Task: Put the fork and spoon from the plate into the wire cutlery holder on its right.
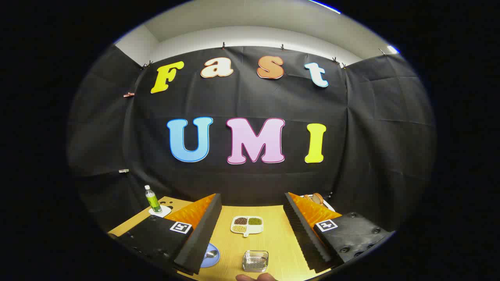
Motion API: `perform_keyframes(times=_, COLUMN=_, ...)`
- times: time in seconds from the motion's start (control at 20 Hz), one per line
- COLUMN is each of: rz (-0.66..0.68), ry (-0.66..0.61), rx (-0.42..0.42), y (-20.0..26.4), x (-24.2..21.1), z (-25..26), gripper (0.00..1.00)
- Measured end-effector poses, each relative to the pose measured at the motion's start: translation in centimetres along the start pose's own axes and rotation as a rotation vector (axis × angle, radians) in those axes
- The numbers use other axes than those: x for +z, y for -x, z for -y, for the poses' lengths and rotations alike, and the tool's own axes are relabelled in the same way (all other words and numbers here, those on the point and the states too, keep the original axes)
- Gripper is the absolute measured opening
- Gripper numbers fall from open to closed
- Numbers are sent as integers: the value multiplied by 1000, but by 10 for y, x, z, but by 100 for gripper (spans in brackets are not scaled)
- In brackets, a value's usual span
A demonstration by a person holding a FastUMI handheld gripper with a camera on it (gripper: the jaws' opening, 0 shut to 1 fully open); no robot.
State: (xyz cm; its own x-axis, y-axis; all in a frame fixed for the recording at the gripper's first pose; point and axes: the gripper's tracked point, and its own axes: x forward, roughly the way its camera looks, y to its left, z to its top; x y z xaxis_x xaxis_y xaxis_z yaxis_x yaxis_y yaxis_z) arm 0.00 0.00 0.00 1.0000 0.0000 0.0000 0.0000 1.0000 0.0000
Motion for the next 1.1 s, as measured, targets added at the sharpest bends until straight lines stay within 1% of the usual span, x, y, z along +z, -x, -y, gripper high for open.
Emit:
perform_keyframes(times=0.4, rz=-34, ry=7, rx=-2, y=3, x=-11, z=-4, gripper=99)
perform_keyframes(times=0.6, rz=-43, ry=4, rx=13, y=3, x=-13, z=-12, gripper=99)
perform_keyframes(times=0.75, rz=-46, ry=10, rx=40, y=2, x=-13, z=-24, gripper=99)
perform_keyframes(times=0.85, rz=-41, ry=13, rx=84, y=2, x=-14, z=-37, gripper=99)
perform_keyframes(times=0.95, rz=-40, ry=22, rx=100, y=0, x=-18, z=-44, gripper=99)
perform_keyframes(times=1.1, rz=-109, ry=43, rx=129, y=-9, x=-42, z=-63, gripper=99)
